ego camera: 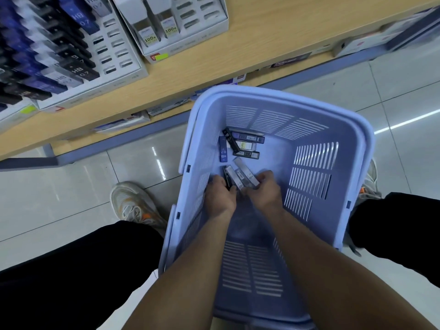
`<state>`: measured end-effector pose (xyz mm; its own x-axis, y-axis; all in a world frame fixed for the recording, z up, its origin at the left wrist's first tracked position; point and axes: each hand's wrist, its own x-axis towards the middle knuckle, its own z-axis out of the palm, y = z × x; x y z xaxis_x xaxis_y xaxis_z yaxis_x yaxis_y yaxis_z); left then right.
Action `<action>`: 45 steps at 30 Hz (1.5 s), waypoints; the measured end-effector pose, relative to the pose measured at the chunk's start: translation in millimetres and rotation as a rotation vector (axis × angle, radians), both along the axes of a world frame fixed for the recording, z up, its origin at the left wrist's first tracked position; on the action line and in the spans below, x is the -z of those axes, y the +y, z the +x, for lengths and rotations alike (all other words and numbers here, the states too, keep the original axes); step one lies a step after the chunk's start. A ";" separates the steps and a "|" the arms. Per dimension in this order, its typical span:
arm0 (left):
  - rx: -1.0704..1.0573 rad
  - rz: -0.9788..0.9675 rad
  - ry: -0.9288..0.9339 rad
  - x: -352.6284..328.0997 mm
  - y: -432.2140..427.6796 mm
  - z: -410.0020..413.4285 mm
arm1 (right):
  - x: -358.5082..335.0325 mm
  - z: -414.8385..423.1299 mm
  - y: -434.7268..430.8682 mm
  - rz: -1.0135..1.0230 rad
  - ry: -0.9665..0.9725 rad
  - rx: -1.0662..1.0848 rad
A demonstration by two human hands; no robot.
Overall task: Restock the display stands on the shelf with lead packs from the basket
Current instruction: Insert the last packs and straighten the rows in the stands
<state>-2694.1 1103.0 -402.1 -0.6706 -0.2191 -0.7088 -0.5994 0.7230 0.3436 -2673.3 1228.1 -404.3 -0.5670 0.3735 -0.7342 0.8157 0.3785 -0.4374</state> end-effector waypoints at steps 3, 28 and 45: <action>-0.093 0.036 0.023 0.0 3.1 1.8 | 0.9 -2.1 -3.4 0.046 0.041 -0.093; -0.348 0.325 0.028 0.0 19.9 -1.6 | -1.3 -3.8 7.9 -0.451 0.166 0.029; -0.349 0.345 0.025 1.4 8.8 -11.1 | -14.2 -103.0 32.4 0.195 0.277 -0.605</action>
<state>-2705.1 1111.8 -403.5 -0.6167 -0.1896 -0.7640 -0.7742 0.3218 0.5451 -2776.4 1260.5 -390.1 -0.8741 0.0429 -0.4839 0.3045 0.8245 -0.4769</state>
